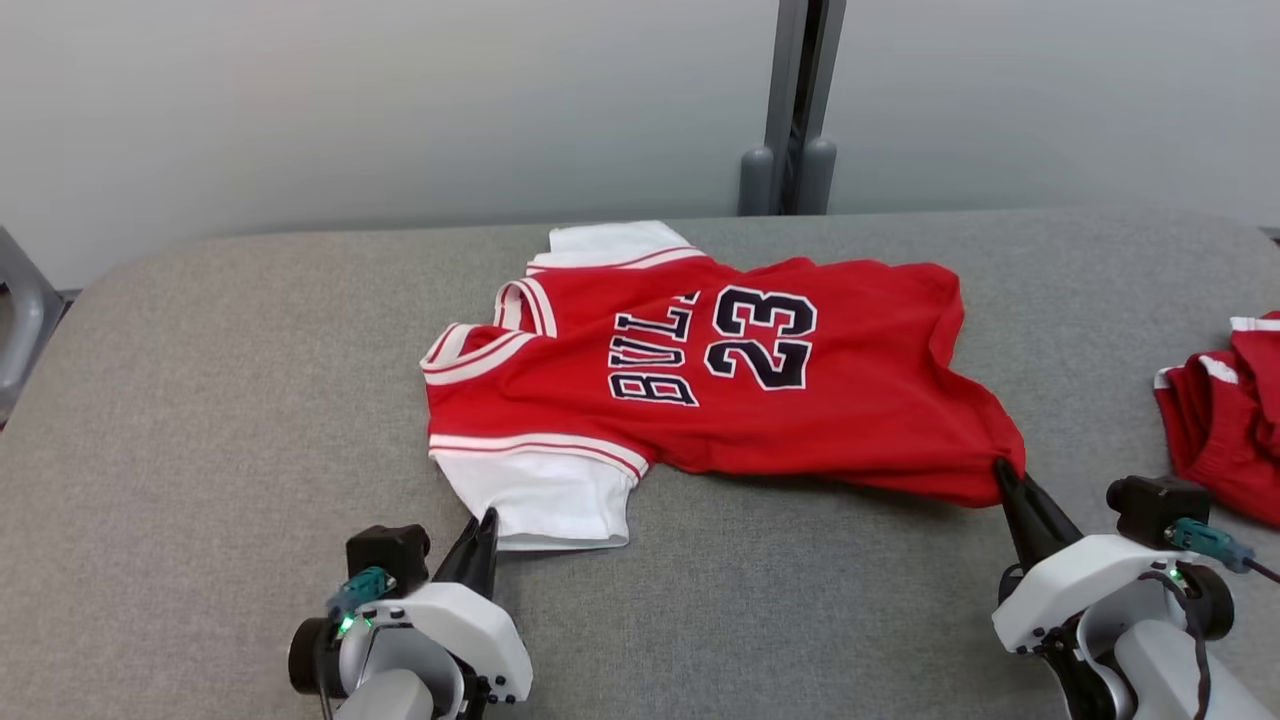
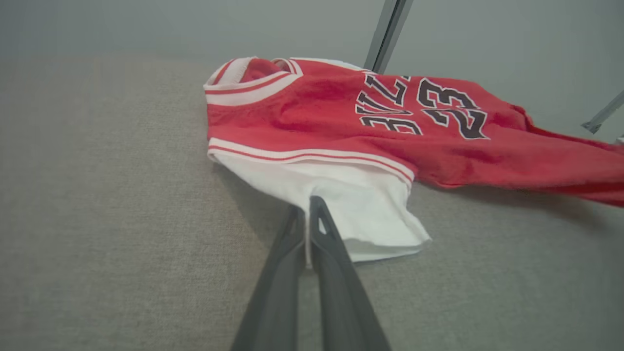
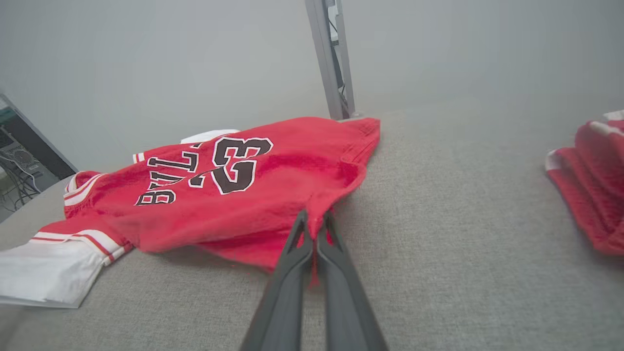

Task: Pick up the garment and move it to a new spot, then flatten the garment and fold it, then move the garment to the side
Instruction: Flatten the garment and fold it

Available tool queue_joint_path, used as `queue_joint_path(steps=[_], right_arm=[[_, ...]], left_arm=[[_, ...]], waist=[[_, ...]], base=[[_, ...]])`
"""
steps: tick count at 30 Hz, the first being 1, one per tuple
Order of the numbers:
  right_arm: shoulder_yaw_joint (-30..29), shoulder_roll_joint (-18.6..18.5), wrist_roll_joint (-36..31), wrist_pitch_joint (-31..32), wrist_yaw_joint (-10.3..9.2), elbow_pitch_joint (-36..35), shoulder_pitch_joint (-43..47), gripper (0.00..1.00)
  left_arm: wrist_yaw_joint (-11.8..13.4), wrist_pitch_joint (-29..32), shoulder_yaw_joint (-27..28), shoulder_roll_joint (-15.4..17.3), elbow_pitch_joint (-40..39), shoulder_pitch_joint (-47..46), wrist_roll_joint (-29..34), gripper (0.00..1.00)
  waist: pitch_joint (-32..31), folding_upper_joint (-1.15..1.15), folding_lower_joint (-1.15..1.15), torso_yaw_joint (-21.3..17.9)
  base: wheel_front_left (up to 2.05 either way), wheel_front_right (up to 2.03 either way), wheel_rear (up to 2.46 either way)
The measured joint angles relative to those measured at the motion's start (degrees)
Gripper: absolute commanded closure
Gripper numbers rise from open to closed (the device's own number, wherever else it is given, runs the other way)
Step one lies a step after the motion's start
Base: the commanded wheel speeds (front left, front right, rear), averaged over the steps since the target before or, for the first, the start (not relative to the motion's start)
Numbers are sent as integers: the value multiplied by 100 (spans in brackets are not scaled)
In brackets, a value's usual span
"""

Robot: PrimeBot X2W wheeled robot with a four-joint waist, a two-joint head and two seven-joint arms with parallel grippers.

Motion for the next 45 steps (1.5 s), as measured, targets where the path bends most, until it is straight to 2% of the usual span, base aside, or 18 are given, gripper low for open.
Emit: queue_joint_path(steps=[5, 10, 17, 23, 27, 37, 42, 45], right_arm=[[198, -316, 56, 0, 0, -332, -10, 100], [442, -662, 229, 0, 0, -668, -233, 100], [779, -1081, 755, 194, 0, -1166, -873, 100], [816, -1447, 798, 240, 0, -1250, -1479, 100], [787, -1443, 786, 185, 0, -1232, -1667, 100], [856, -1390, 917, 127, 0, -1474, -1764, 100], [926, -1390, 1004, 380, 0, -1459, -2199, 100], [920, -1373, 1418, 676, 0, -1377, -2624, 100]], left_arm=[[-371, 2, 153, 94, -499, -1, -283, 100], [-460, 136, 401, 375, -1239, -234, -476, 100], [-357, 638, 778, 697, -2308, -681, -795, 100], [-76, 799, 1122, 961, -2735, -1088, -864, 100], [85, 713, 1369, 1000, -2794, -1200, -946, 100], [168, 844, 1365, 1050, -2832, -1211, -994, 100], [164, 1280, 1283, 1123, -2657, -1681, -1044, 100], [-13, 1883, 1021, 1272, -2388, -2207, -1005, 100]], waist=[[-241, 0, 0, -69], [-434, 0, 0, -176], [-619, 0, 0, -383], [-697, 0, 0, -547], [-725, 0, 0, -611], [-621, 0, 0, -693], [-373, 0, 0, -706], [-134, 0, 0, -707]], base=[[0, 0, 0], [0, 0, 0], [0, 0, 0], [0, 0, 0], [0, 0, 0], [0, 0, 0], [0, 0, 0], [0, 0, 0]])
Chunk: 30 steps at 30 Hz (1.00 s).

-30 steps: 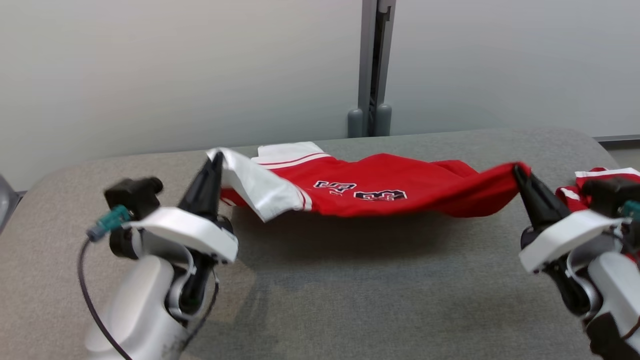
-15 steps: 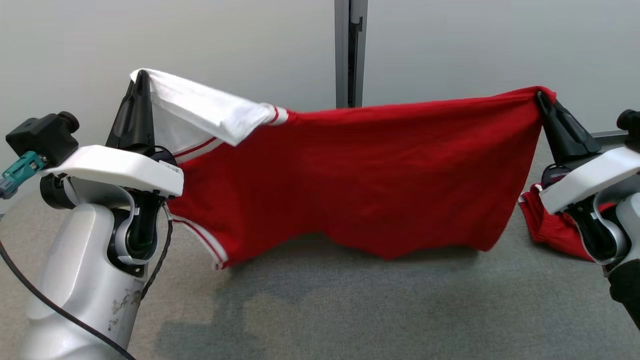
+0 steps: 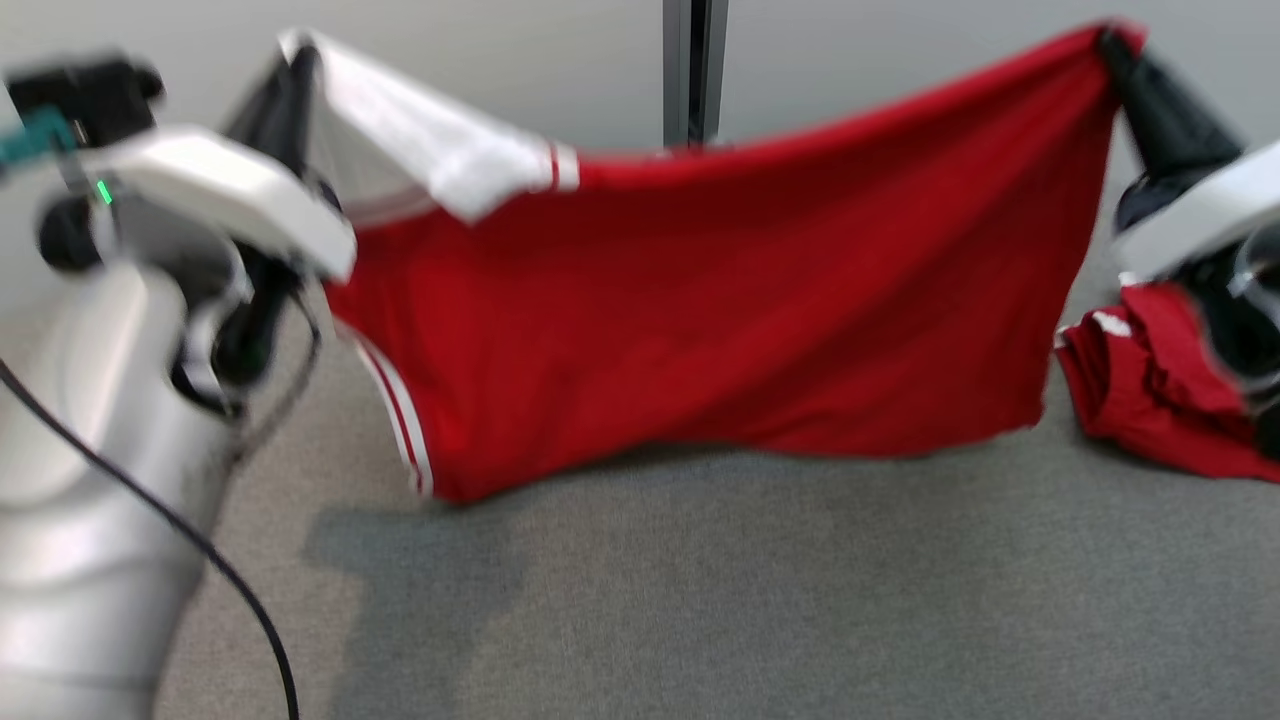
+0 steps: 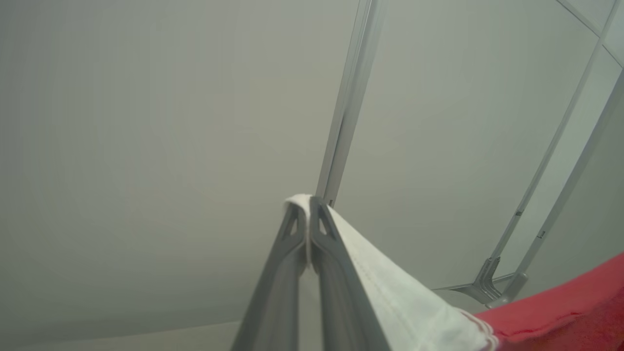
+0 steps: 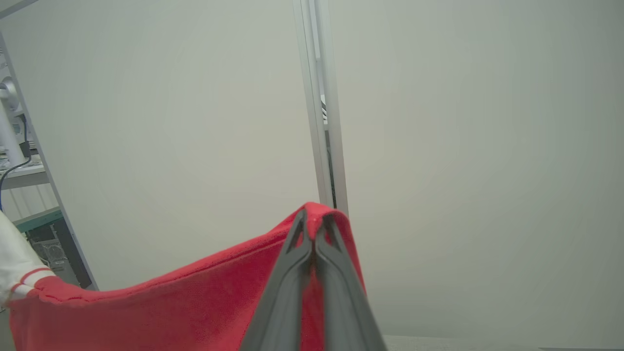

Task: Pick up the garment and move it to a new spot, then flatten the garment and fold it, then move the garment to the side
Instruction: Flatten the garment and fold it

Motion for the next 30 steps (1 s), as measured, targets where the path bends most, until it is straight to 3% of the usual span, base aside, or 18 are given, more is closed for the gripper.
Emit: queue_joint_path(steps=[3, 7, 12, 16, 18, 22, 25, 30], right_arm=[[100, -281, 65, 168, 0, 174, -1061, 100], [435, -304, -133, 56, 0, 492, -2240, 100], [367, -7, -265, -549, 0, 1315, -3665, 100], [-146, 254, -672, -662, 0, 1528, -4380, 100], [-689, 328, -1127, -669, 1, 1121, -4504, 100], [-1820, 677, -1678, -677, 0, 470, -4210, 100], [-1941, 944, -1763, -676, 0, 490, -3750, 100], [-1595, 968, -1497, -676, 0, 982, -3259, 100]], left_arm=[[24, 257, -119, 79, 363, -1368, 315, 100], [9, 160, -234, -99, 953, -2661, 634, 100], [125, -825, -133, -411, 1851, -4214, 967, 100], [174, -1755, 26, -661, 2335, -5104, 1114, 100], [181, -1868, 149, -754, 2363, -5434, 1256, 100], [143, -1896, 643, -940, 1563, -5576, 1781, 100], [-30, -1897, 793, -1095, 1437, -5259, 2127, 100], [-328, -1897, 876, -1229, 1782, -4731, 2373, 100]], waist=[[544, 0, 0, 11], [1233, 0, 0, 29], [2054, 0, 0, 35], [2555, 0, 0, 26], [2746, 0, 0, 19], [3018, 0, 0, 21], [3085, 0, 0, 44], [3086, 0, 0, 105]], base=[[0, 0, 0], [0, 0, 0], [0, 0, 0], [0, 0, 0], [0, 0, 0], [0, 0, 0], [0, 0, 0], [0, 0, 0]])
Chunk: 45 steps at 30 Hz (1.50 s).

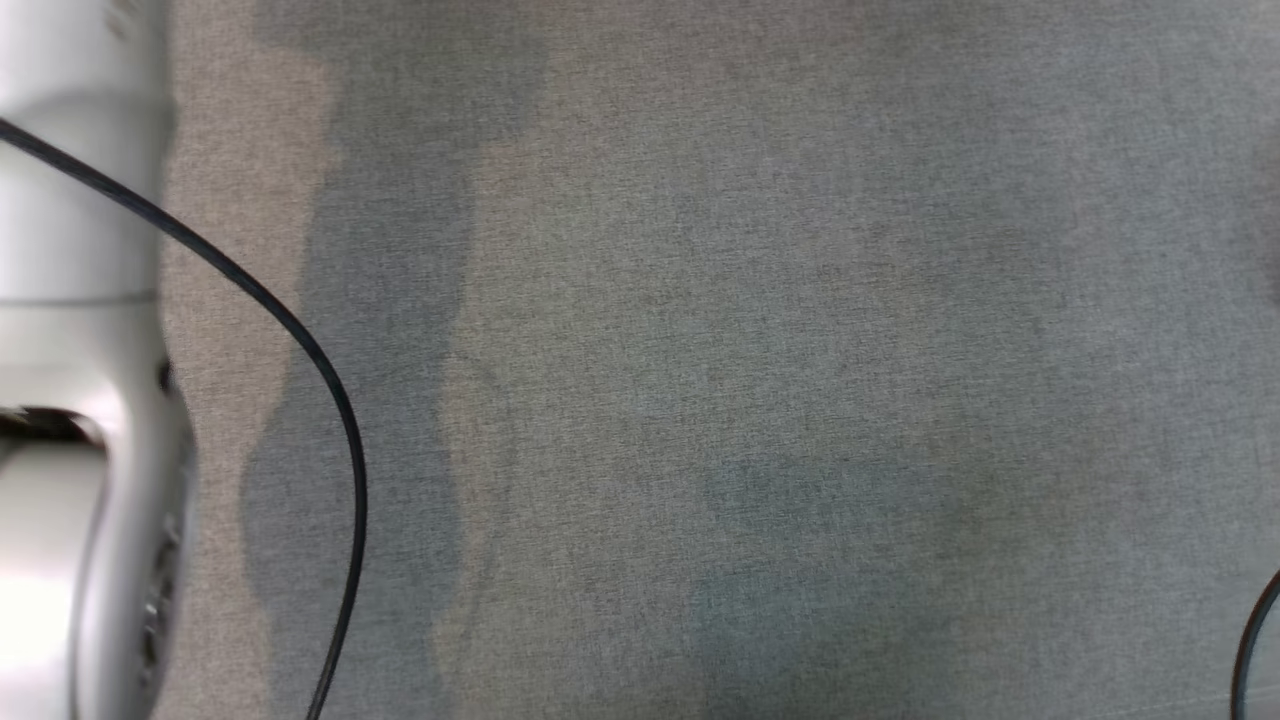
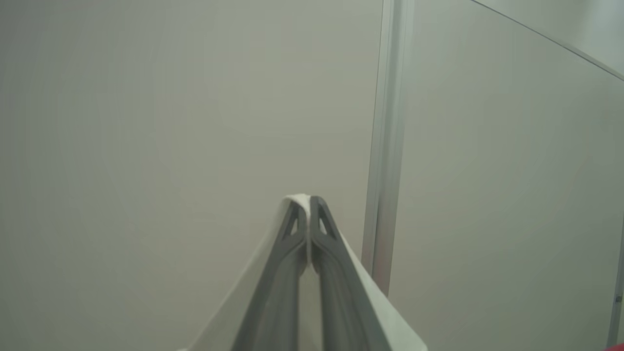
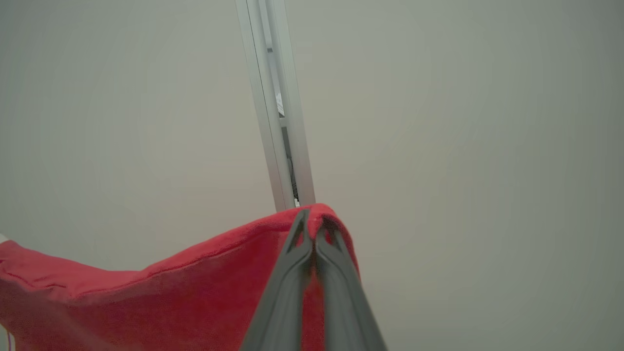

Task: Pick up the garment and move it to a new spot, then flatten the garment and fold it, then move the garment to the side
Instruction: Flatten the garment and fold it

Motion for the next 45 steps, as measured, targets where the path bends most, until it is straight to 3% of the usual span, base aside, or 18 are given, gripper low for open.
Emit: queue_joint_path(steps=[9, 17, 21, 32, 45], right_arm=[[1603, -175, 1245, 1, 0, 926, 1295, 100], [2577, -374, 2352, 0, 0, 1212, 2323, 100], [3052, -401, 2708, 45, 0, 1329, 2767, 100], [4047, -375, 3311, 153, 0, 1595, 3697, 100], [4812, -599, 3481, 126, 0, 1735, 4015, 100]], left_arm=[[-250, 5, -88, -80, 1470, 1265, 168, 100], [-471, 5, -186, -44, 2286, 2375, 288, 100], [-552, 4, -12, 7, 2335, 3101, 138, 100], [-575, 4, -160, 62, 2141, 5109, 475, 100], [-675, 4, -717, 114, 2150, 6117, 920, 100]], waist=[[-280, 0, 0, 159], [-902, 0, 0, 248], [-1296, 0, 0, 267], [-2397, 0, 0, 312], [-3039, 0, 0, 551]], base=[[0, 0, 0], [0, 0, 0], [0, 0, 0], [0, 0, 0], [0, 0, 0]])
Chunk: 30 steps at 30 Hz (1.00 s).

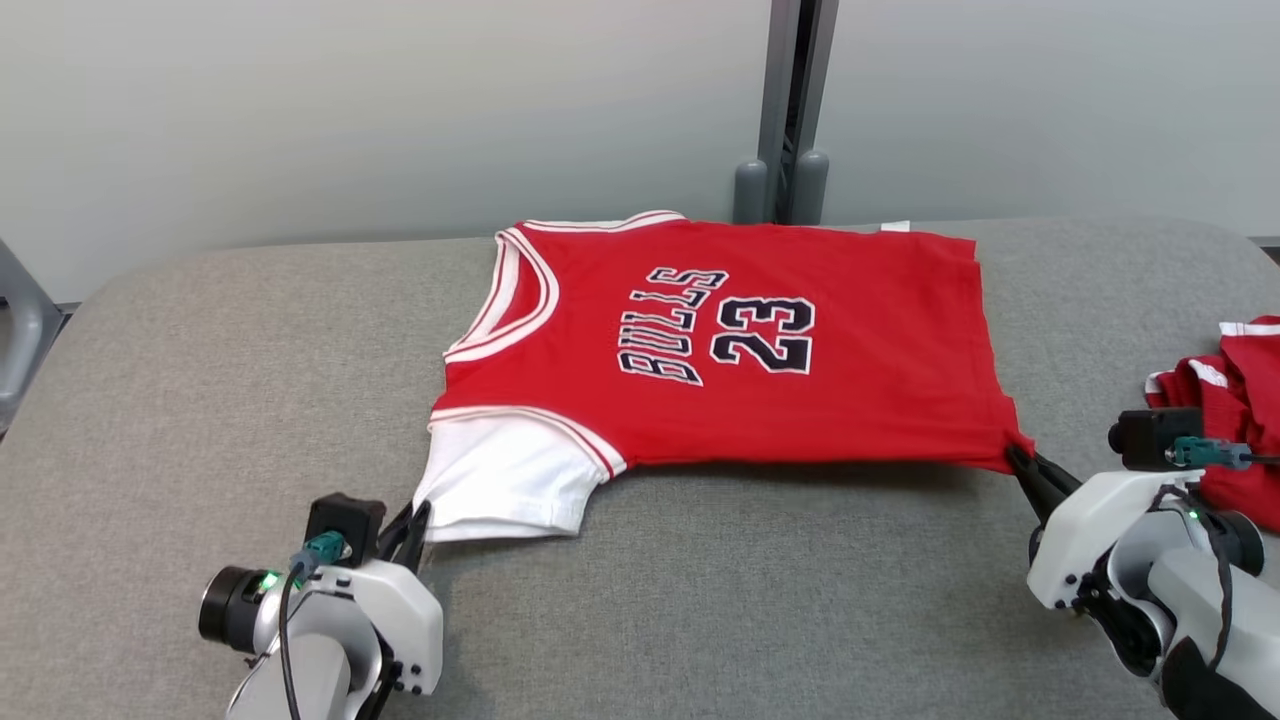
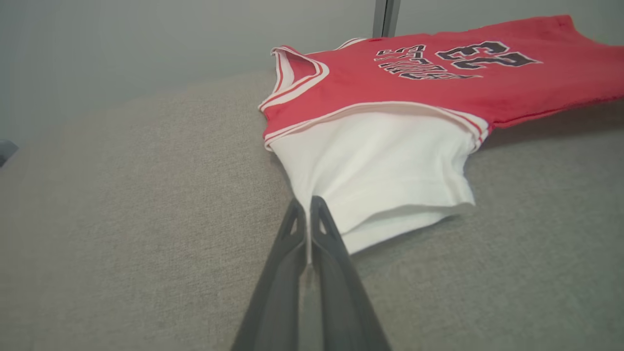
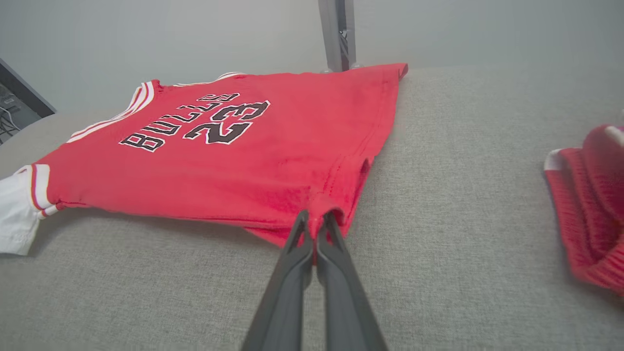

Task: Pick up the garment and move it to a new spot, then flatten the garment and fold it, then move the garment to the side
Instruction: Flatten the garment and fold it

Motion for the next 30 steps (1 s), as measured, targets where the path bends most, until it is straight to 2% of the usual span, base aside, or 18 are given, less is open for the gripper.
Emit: queue_joint_path(steps=[9, 18, 25, 30], right_arm=[[677, -213, -252, -80, 1, 94, 113, 100], [992, -427, -378, -104, 1, -9, 279, 100], [1091, -745, -290, 68, 1, -396, 485, 100], [1131, -1006, -238, 445, 1, -847, 676, 100]], left_arm=[[-82, 44, -321, 123, 172, 198, 118, 100], [-154, 287, -800, 260, 124, 402, 71, 100], [-169, 721, -1628, 448, -560, 774, -650, 100], [-169, 1401, -2315, 1011, -1560, 1141, -1627, 100]], waist=[[-109, 0, 0, 84], [-207, 0, 0, 72], [-328, 0, 0, 45], [-468, 0, 0, 20]], base=[[0, 0, 0], [0, 0, 0], [0, 0, 0], [0, 0, 0]])
